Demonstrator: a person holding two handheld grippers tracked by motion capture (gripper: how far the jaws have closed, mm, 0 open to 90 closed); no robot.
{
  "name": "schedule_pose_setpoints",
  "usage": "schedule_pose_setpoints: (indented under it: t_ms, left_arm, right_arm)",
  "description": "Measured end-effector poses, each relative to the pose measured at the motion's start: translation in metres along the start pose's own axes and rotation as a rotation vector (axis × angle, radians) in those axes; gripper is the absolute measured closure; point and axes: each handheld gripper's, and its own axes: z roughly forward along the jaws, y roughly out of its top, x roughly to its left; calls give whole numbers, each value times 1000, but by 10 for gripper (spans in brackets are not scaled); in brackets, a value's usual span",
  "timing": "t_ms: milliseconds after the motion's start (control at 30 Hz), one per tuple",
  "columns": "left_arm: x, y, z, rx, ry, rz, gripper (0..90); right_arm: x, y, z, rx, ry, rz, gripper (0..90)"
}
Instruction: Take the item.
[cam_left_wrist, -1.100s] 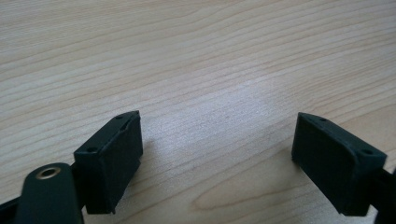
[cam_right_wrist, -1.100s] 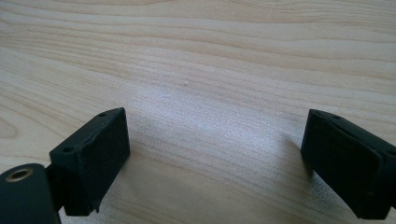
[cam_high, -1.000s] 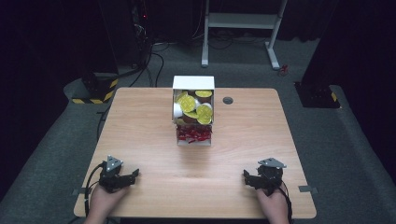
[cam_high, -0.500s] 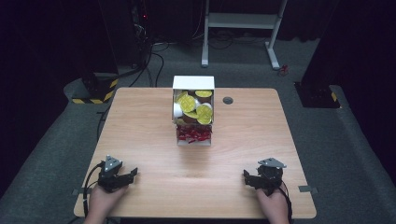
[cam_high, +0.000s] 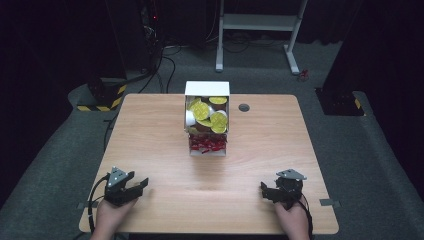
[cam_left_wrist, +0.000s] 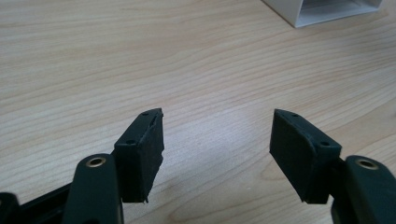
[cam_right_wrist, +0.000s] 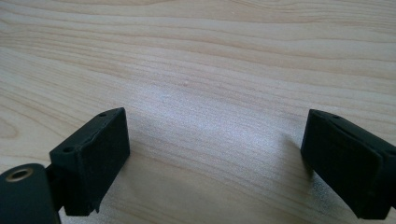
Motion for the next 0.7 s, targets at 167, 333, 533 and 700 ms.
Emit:
schedule_pose_setpoints:
  t_ms: [167,333,533,700]
  left_arm:
    - [-2,1,-2,-19,-4,4,364]
    - [-4,2,-3,-19,-2,7,364]
    - [-10,5,-2,-21,-6,21,363]
    - [-19,8,-3,-21,-10,43,364]
  right_arm:
    - [0,0,0,0,0,0,79]
    - [0,0,0,0,0,0,78]
    - [0,0,0,0,0,0,79]
    - [0,0,0,0,0,1,79]
